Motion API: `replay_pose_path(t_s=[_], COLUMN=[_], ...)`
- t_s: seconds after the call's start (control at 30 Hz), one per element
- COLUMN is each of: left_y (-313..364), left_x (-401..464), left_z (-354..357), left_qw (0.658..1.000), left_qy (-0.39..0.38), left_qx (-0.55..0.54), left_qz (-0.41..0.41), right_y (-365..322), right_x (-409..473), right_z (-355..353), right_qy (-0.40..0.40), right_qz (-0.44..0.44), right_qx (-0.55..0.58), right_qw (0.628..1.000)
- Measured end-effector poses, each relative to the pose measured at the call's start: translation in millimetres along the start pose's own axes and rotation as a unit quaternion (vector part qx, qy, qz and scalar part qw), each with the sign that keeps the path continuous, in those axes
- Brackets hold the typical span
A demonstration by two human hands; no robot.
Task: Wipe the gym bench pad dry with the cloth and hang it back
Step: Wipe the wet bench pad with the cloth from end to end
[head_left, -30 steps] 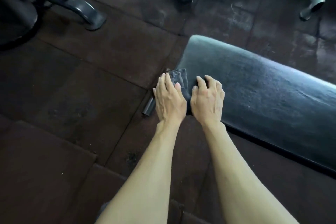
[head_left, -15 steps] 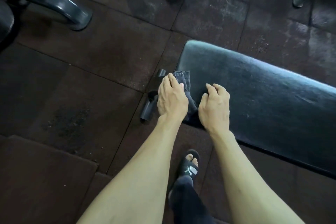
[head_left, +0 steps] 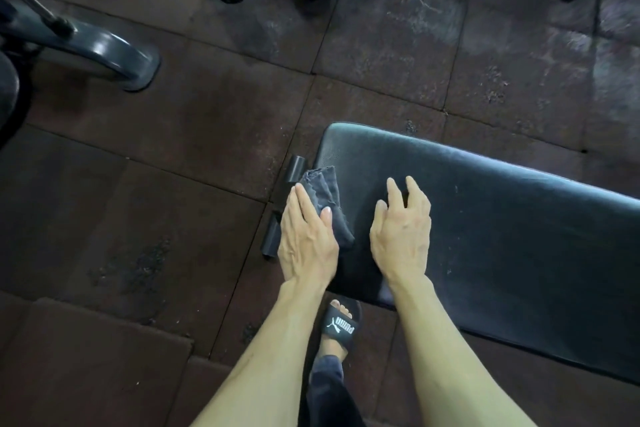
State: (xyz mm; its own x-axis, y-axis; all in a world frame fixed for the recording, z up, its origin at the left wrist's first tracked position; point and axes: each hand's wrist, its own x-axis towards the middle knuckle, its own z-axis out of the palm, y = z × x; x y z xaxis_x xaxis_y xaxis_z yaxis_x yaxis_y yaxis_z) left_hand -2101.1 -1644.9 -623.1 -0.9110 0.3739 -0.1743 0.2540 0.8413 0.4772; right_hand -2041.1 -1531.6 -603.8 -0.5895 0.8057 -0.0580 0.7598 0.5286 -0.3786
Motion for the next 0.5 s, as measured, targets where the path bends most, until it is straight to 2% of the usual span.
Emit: replay_pose_path(t_s=[0.37, 0.5], left_y=[52, 50], left_x=[100, 92], left_z=[6, 2], left_qw=[1.0, 1.0], left_qy=[-0.019, -0.012], left_qx=[0.015, -0.009], left_qz=[0.009, 0.004], right_y=[23, 22], right_x=[26, 28], right_z=[5, 3], right_qy=[0.019, 0.022], right_qz=[-0.045, -0.029], right_qx=[-0.061, -0.057], right_qw=[0.997, 0.998])
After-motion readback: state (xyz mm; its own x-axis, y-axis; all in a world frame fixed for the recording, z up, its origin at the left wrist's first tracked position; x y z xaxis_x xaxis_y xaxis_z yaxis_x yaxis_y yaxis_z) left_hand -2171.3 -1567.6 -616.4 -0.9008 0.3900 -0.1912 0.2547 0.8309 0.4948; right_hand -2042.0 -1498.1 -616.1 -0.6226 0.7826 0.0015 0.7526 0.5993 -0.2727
